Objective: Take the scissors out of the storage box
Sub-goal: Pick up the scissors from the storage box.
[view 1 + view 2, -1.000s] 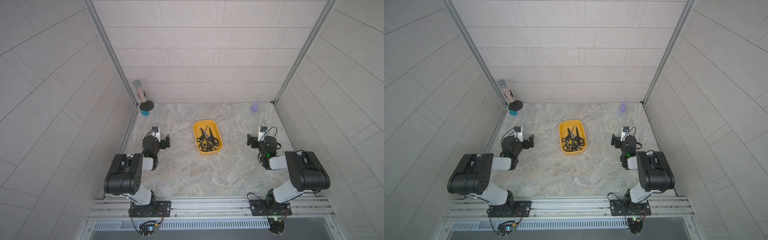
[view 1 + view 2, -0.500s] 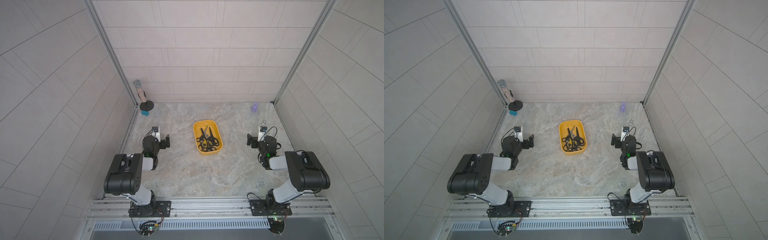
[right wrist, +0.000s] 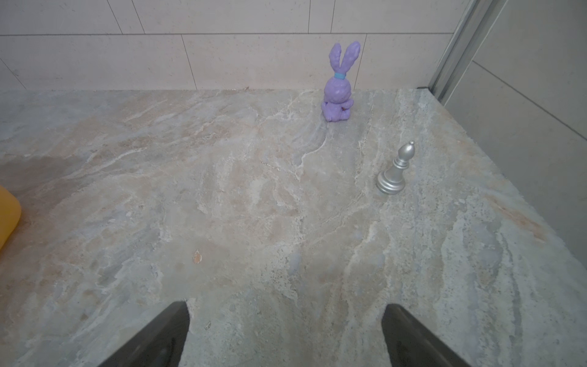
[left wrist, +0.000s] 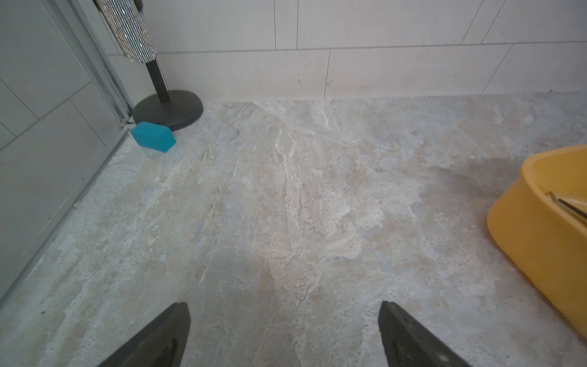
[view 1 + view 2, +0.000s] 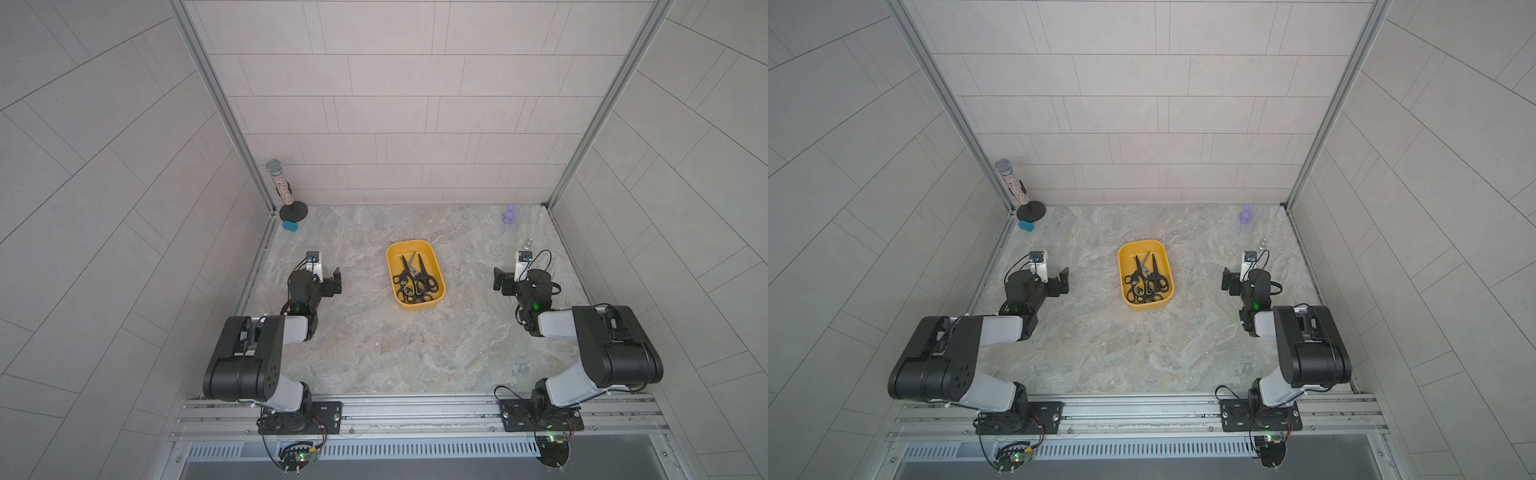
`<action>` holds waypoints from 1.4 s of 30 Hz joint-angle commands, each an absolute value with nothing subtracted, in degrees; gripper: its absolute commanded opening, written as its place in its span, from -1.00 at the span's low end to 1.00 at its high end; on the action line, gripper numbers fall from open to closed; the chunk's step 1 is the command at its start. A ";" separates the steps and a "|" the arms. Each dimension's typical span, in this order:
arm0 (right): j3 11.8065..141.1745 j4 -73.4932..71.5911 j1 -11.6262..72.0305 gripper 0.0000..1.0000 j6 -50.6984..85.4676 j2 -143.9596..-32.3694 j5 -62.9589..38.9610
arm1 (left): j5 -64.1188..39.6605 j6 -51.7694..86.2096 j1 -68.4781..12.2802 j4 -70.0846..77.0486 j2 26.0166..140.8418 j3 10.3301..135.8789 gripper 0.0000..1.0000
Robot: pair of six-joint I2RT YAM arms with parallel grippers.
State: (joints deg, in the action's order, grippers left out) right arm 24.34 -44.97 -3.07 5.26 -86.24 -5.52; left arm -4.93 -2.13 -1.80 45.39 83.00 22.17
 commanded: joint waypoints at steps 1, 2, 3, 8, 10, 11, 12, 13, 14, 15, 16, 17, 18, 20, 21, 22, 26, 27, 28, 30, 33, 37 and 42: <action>28.47 -34.74 -1.88 1.00 3.94 -81.74 -2.61 | 1.95 -5.02 -5.40 32.69 77.54 25.25 0.99; 29.61 -32.04 -1.38 1.00 3.54 -80.93 -2.24 | 3.56 -5.96 -7.06 29.46 76.35 26.26 0.99; 30.91 -28.98 -0.63 1.00 3.34 -79.89 -1.64 | 5.51 -8.13 -9.49 28.16 75.38 26.62 0.99; 39.10 -13.13 5.04 1.00 4.14 -73.39 -1.39 | 13.65 -12.06 -15.62 17.98 69.86 31.02 0.99; 42.79 -6.50 7.56 1.00 5.17 -71.67 -0.88 | 13.77 -12.43 -15.64 13.21 68.20 34.29 0.99; 43.91 -4.85 8.41 1.00 6.26 -71.27 -1.34 | 13.37 -12.39 -15.62 10.59 67.88 36.17 0.99; 45.29 -2.66 9.84 1.00 6.36 -71.08 -1.67 | 12.62 -12.39 -15.61 7.53 67.64 38.39 0.99; 46.87 -0.35 11.28 1.00 6.00 -71.18 -1.08 | 12.20 -12.49 -15.58 5.33 67.76 40.14 0.99; 49.19 2.35 12.96 1.00 5.49 -71.56 -0.31 | 11.20 -12.37 -15.49 2.73 67.93 42.26 0.99; 51.09 4.86 14.45 1.00 4.98 -71.86 -0.07 | 10.04 -11.91 -15.55 0.29 68.43 44.28 0.99; 52.63 6.67 15.76 1.00 4.79 -72.26 0.19 | 8.86 -10.87 -15.47 -1.67 68.99 46.17 0.99; 54.25 8.50 17.12 1.00 4.99 -72.48 0.41 | 8.27 -9.31 -15.31 -4.16 69.69 48.34 0.99; 55.68 10.36 18.54 1.00 5.31 -72.85 0.53 | 8.47 -7.49 -15.29 -5.74 70.23 50.05 0.99; 58.45 14.04 20.89 1.00 6.24 -73.82 1.21 | 9.46 -3.91 -15.13 -7.44 70.68 52.48 0.99; 59.92 16.05 21.77 1.00 6.67 -74.30 0.53 | 7.39 -2.69 -14.67 -8.62 70.83 53.77 0.99; 61.22 17.92 22.73 1.00 7.44 -74.70 0.09 | 4.44 -1.66 -13.91 -9.81 71.15 55.09 0.99; 66.17 25.16 26.58 0.99 9.39 -76.96 -2.54 | -1.37 -0.29 -13.49 -16.16 73.47 61.08 0.99; 67.41 27.25 27.83 0.98 9.72 -77.82 -2.96 | -1.80 -0.03 -13.47 -17.69 73.96 62.36 0.96; 68.68 29.24 29.01 0.96 10.14 -78.83 -3.05 | -1.57 0.00 -13.61 -18.93 74.47 63.37 0.90; 70.23 32.15 30.97 0.93 11.32 -80.66 -3.47 | -0.04 -0.46 -14.16 -20.48 75.18 64.70 0.85; 71.42 34.42 33.56 0.92 13.69 -83.46 -5.29 | 4.08 -2.51 -15.73 -20.33 75.06 65.43 0.91; 73.26 35.94 36.32 0.86 16.53 -88.42 -6.37 | 5.53 -2.55 -15.80 -20.97 76.17 67.07 0.99; 77.17 38.75 37.34 0.73 18.26 -94.96 -6.52 | 10.91 -0.65 -17.32 -29.41 79.53 71.37 0.99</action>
State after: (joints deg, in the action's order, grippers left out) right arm 74.85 34.74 37.15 15.90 -93.34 -6.42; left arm 6.66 -1.63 -16.49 -23.40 78.59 69.63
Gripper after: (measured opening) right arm 0.868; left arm 0.995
